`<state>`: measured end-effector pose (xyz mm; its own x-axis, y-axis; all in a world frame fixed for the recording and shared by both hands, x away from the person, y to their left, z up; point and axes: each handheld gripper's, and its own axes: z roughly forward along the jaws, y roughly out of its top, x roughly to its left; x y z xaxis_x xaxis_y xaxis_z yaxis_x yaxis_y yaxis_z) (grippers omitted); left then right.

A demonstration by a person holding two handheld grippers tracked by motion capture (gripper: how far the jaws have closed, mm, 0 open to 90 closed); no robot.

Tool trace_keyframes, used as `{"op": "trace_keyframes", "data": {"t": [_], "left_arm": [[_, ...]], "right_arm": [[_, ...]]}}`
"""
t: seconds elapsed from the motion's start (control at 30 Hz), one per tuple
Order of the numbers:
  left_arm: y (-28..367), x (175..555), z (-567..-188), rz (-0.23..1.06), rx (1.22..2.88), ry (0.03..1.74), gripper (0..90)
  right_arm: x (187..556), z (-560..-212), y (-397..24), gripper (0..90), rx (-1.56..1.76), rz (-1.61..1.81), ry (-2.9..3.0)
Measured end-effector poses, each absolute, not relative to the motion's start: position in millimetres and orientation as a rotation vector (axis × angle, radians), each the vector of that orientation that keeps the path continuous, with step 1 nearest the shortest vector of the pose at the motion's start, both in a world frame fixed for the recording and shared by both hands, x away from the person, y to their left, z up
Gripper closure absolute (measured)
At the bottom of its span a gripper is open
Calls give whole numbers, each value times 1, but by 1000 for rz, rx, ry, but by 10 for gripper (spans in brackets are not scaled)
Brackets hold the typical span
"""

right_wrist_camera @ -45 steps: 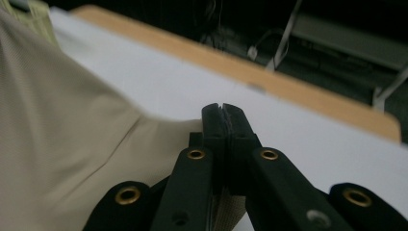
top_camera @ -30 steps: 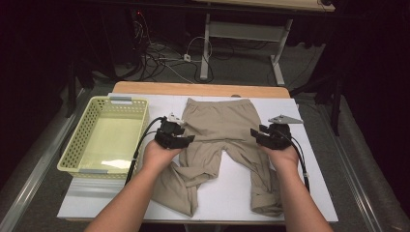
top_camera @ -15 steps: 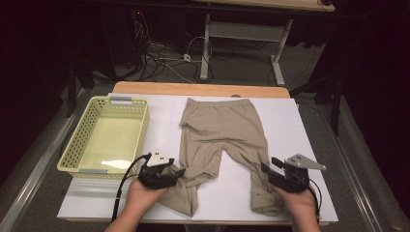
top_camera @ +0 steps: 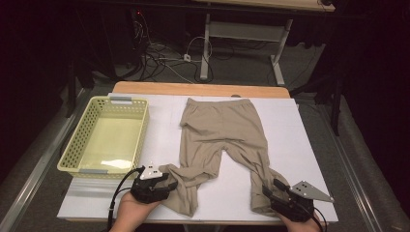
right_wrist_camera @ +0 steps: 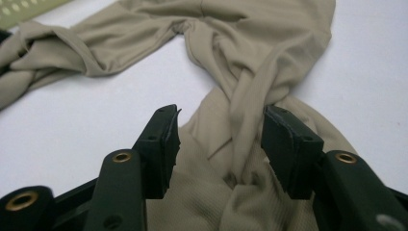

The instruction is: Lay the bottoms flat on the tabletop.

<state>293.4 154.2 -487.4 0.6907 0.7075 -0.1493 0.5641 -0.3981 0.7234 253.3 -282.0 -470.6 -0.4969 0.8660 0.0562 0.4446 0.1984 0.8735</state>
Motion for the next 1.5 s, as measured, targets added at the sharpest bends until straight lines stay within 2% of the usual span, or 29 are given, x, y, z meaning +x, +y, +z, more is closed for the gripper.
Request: {"op": "trace_keyframes", "data": {"t": [0.17, 0.33, 0.57, 0.77, 0.9, 1.23, 1.27, 1.33, 1.43, 1.5], "left_arm": [[154, 290, -487, 244, 2131, 940, 798], [154, 281, -484, 239, 2117, 936, 840], [139, 251, -476, 217, 2130, 838, 840], [117, 228, -485, 130, 2184, 767, 840], [113, 211, -486, 82, 2173, 732, 840], [112, 186, -479, 65, 2198, 600, 832], [111, 187, -476, 55, 2187, 588, 814], [114, 190, -470, 51, 2132, 584, 713], [127, 197, -462, 107, 2039, 617, 615], [140, 205, -463, 171, 2005, 677, 614]], "right_arm": [[252, -470, -285, 444, 1206, 1242, 2022], [248, -469, -290, 414, 1218, 1255, 2001], [245, -467, -291, 414, 1185, 1280, 2003], [239, -467, -289, 416, 1171, 1295, 2019], [231, -469, -285, 414, 1167, 1295, 2024], [205, -467, -270, 414, 1144, 1280, 2027], [204, -467, -269, 414, 1141, 1279, 2026], [202, -467, -267, 414, 1134, 1275, 2026], [201, -468, -266, 414, 1135, 1265, 2032], [200, -470, -267, 414, 1135, 1258, 2037]]}}
